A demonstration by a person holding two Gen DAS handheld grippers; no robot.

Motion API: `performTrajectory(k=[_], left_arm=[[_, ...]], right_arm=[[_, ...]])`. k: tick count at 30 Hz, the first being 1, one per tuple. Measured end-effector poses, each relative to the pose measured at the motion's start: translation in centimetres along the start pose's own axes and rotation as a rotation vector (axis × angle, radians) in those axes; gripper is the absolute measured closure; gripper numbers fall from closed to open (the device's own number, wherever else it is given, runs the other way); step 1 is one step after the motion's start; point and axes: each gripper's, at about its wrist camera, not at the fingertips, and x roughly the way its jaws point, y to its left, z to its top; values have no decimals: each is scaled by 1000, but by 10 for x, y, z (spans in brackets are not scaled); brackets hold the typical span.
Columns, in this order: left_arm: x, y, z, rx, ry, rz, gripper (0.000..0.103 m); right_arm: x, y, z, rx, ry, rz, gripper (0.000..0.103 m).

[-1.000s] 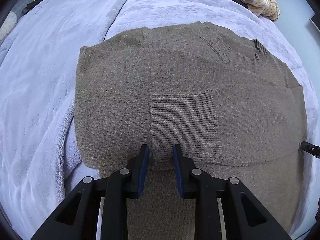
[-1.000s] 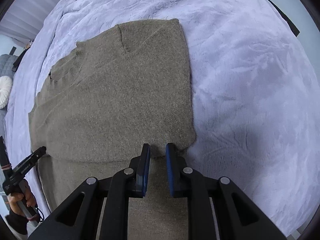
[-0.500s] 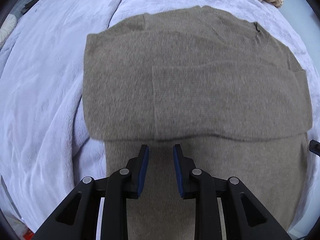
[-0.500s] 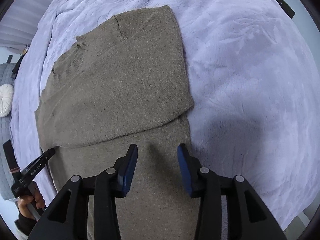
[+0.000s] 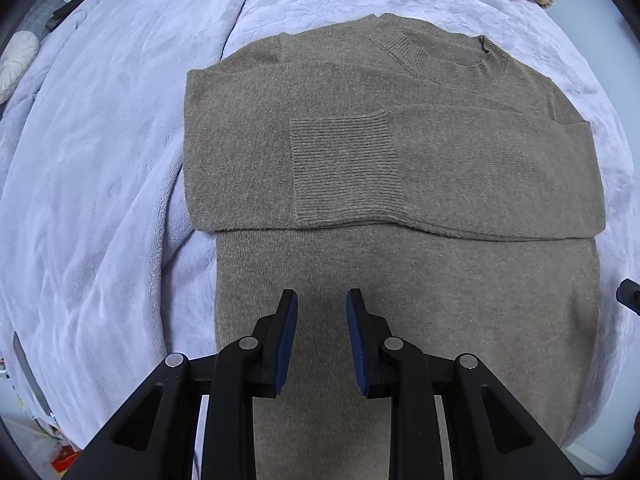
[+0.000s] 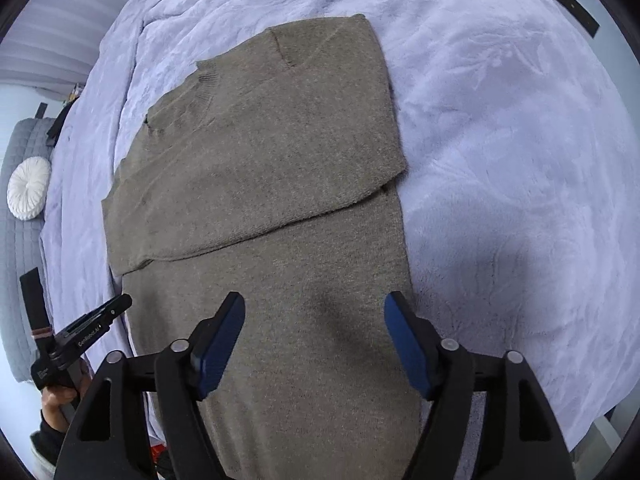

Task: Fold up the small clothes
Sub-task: 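Open both tools and lift them off the sweater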

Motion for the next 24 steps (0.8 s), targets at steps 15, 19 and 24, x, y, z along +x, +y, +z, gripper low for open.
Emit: performTrajectory(k=[15, 19, 24], left_arm=[[-42, -2, -28, -24, -75, 71, 1], [-45, 6, -34, -34, -83, 82, 1], [-39, 18, -43, -63, -52, 32, 1]], right_arm=[[-1, 13, -3, -32, 2, 91, 16], [0, 14, -8, -3, 15, 167, 15], [4, 22, -20, 13, 45, 221, 0]])
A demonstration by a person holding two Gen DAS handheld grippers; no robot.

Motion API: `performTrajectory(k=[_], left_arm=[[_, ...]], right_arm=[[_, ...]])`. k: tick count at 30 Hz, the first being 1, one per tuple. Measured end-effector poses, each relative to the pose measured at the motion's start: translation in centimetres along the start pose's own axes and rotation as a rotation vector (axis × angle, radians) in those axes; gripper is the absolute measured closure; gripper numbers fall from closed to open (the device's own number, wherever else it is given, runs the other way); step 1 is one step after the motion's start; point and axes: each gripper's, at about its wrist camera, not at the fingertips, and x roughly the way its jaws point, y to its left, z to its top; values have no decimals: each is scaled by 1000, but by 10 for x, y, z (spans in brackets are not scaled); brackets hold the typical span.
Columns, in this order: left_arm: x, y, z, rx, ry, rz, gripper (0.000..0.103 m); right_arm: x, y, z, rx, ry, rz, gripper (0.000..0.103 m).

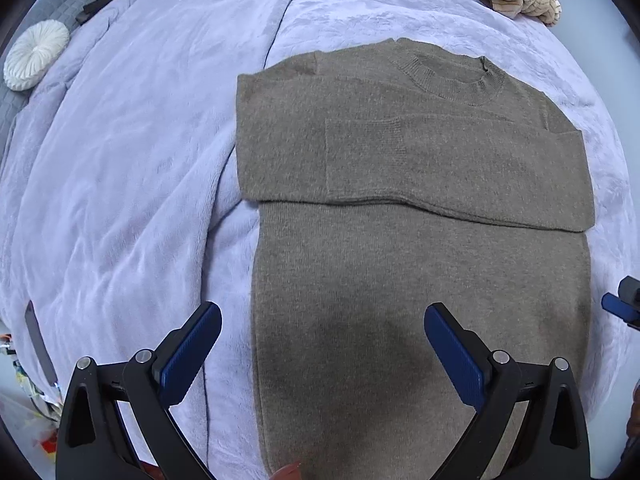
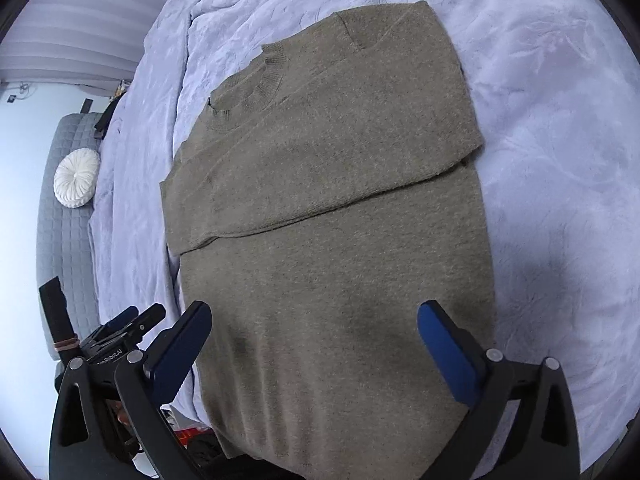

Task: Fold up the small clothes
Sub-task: 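Open both tools and lift them off the sweater, then grasp the sweater hem with both tools and lift it toward the collar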

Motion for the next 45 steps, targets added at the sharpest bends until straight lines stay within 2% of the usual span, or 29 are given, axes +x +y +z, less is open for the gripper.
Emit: performTrajectory(k=[2, 5, 14, 20, 23, 25, 27, 30, 34, 36, 37, 38, 39, 40, 41, 43, 45], left_arm=[[5, 6, -6, -5, 18, -38, 1], [16, 17, -18, -7, 57, -50, 1], [32, 55, -76, 56, 163, -181, 1], [49, 65, -120, 73, 284, -371, 1], [56, 57, -138, 95, 349, -459, 2], [61, 49, -147, 111, 395, -524, 2], [63, 40, -155, 131, 431, -583, 1], [65, 33, -160, 149, 455, -624, 2], [69, 40, -163, 54, 471, -665, 3], [71, 46, -162, -10, 476, -670, 16], [74, 47, -161, -29, 483, -662, 30], [76, 50, -161, -40, 488, -655, 49], [78, 52, -160, -50, 496, -647, 59], [78, 59, -157, -56, 503, -644, 78], [78, 64, -155, -72, 509, -654, 84], [76, 80, -154, -100, 503, -686, 84], [67, 80, -151, -95, 482, -719, 84]], right_arm=[[0, 3, -6, -1, 3, -9, 0], [0, 1, -18, 11, 4, -28, 0], [4, -43, -70, 141, 25, -97, 0], [-8, -83, -117, 250, -12, -144, 0], [-3, -95, -139, 301, -5, -89, 1], [5, -94, -150, 302, 29, -35, 1], [14, -86, -159, 295, 66, 18, 1], [21, -67, -169, 248, 83, 72, 1], [23, -59, -173, 250, 77, 150, 1], [24, -65, -174, 287, 87, 148, 2], [25, -69, -175, 312, 97, 140, 6], [25, -74, -176, 335, 113, 120, 21], [27, -79, -176, 349, 136, 92, 47], [28, -83, -176, 351, 163, 73, 62], [29, -86, -175, 346, 185, 77, 85], [28, -83, -172, 306, 209, 97, 86], [24, -72, -164, 237, 226, 126, 86]])
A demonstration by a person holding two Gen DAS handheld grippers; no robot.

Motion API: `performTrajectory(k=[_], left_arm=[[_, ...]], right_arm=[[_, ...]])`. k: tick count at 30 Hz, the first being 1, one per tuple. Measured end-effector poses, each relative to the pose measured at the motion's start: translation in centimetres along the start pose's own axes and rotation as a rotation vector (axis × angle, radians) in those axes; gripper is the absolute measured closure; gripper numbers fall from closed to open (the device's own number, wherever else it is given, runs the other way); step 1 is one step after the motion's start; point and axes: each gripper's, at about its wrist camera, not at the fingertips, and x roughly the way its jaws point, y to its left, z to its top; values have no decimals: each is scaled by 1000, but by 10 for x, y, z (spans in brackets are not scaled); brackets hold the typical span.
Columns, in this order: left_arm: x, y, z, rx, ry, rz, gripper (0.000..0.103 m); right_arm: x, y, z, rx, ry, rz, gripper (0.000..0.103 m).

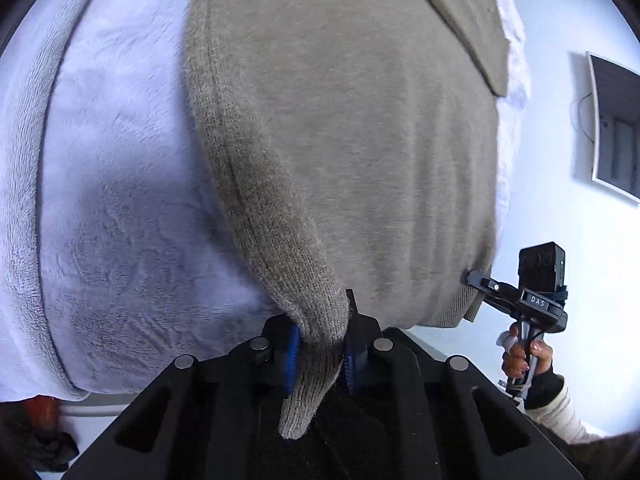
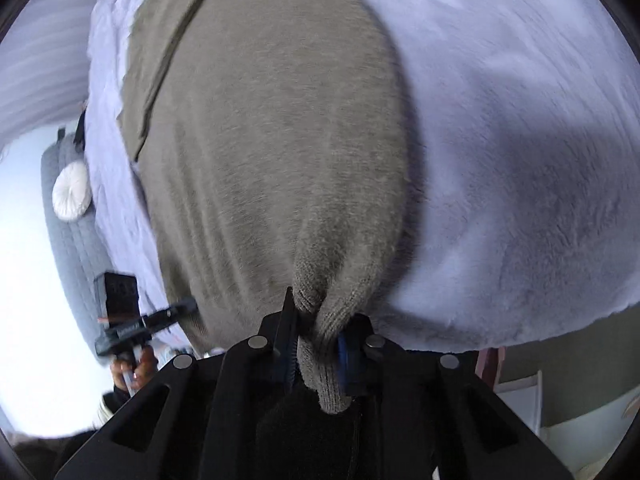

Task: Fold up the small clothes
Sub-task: 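Grasp the sweater hem with both tools and lift it toward the collar, then lay the hem over the collar and release both tools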

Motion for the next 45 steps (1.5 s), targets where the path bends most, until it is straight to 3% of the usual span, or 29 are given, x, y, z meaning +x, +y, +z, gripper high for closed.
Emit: performTrajectory(k=[7, 13, 19, 22, 26, 32, 34, 36, 37, 38, 39, 40, 41, 45], left_arm=[[-26, -37, 14, 29, -104, -97, 84], [-78, -67, 57, 47, -290, -160, 84], [-130, -86, 121, 48, -460, -171, 84], [-139, -94, 159, 54, -521, -147, 84], [-144, -88, 203, 9, -576, -106, 84], [-124, -76, 261, -61, -606, -56, 84], [-120, -73, 271, -70, -606, 29, 84], [-118, -78, 271, -45, -613, 137, 83], [-117, -80, 270, -20, -607, 182, 69], [-114, -86, 268, 13, -602, 262, 29], [-113, -89, 265, 43, -617, 322, 16], [-113, -92, 260, 86, -643, 359, 12], [-109, -96, 261, 137, -640, 379, 12], [-84, -96, 280, 174, -538, 418, 12]], right_arm=[[-18, 34, 27, -44, -11, 258, 86], [-44, 64, 65, -52, -86, 451, 86], [-74, 96, 129, -96, -171, 560, 87], [-86, 115, 171, -112, -215, 560, 87], [-84, 126, 226, -106, -237, 514, 87], [-67, 102, 284, 10, -259, 470, 87], [-67, 92, 294, 43, -282, 443, 87], [-70, 89, 301, 46, -304, 334, 83], [-72, 91, 302, 23, -305, 278, 83], [-74, 97, 302, -21, -299, 211, 80], [-77, 100, 303, -70, -298, 151, 65], [-79, 108, 301, -127, -304, 73, 55], [-79, 116, 300, -186, -314, -6, 38], [-69, 132, 305, -309, -304, -194, 36]])
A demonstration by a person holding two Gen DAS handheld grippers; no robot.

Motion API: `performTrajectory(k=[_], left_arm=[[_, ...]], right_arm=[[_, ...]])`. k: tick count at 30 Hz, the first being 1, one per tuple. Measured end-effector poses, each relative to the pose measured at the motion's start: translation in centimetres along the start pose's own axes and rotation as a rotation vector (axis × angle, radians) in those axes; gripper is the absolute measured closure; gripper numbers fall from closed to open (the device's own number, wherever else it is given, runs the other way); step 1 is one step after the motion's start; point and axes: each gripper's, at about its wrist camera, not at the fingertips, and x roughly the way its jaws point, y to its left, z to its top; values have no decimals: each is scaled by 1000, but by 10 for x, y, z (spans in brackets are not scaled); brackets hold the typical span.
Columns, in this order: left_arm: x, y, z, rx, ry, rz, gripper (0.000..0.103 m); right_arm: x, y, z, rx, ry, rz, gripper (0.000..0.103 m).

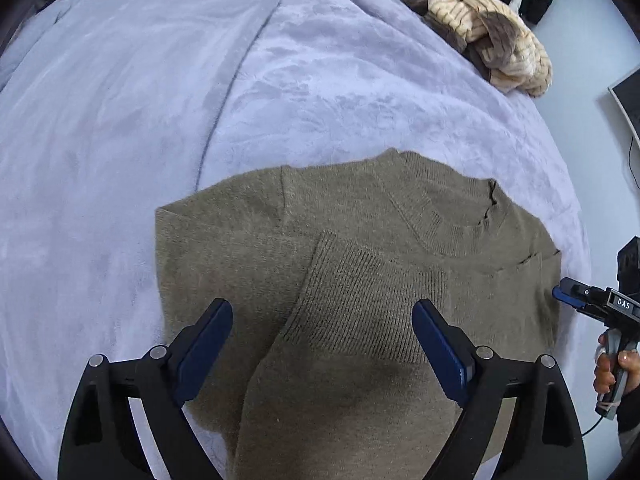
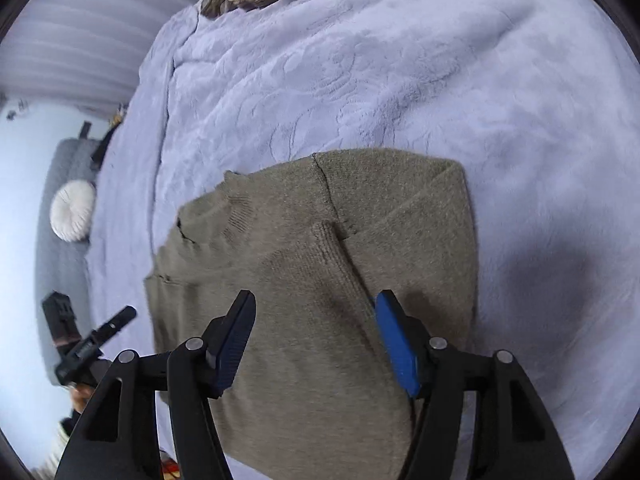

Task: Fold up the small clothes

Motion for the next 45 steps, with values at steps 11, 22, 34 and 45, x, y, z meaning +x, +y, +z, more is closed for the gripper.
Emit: performTrajectory(k=[11, 22, 34, 45], left_arm=[[-5, 5, -10, 4, -27, -3, 96], [-54, 1, 25, 16, -201, 5, 96], [29, 20, 37, -28, -123, 183, 74], [-36, 35, 8, -73, -174, 175, 46]], right_arm=[[16, 42, -36, -345, 38, -321, 94], [-33, 76, 0, -370, -178, -317, 96], [37, 23, 31, -180, -74, -292, 95], [-13, 16, 9, -111, -139, -288, 89]])
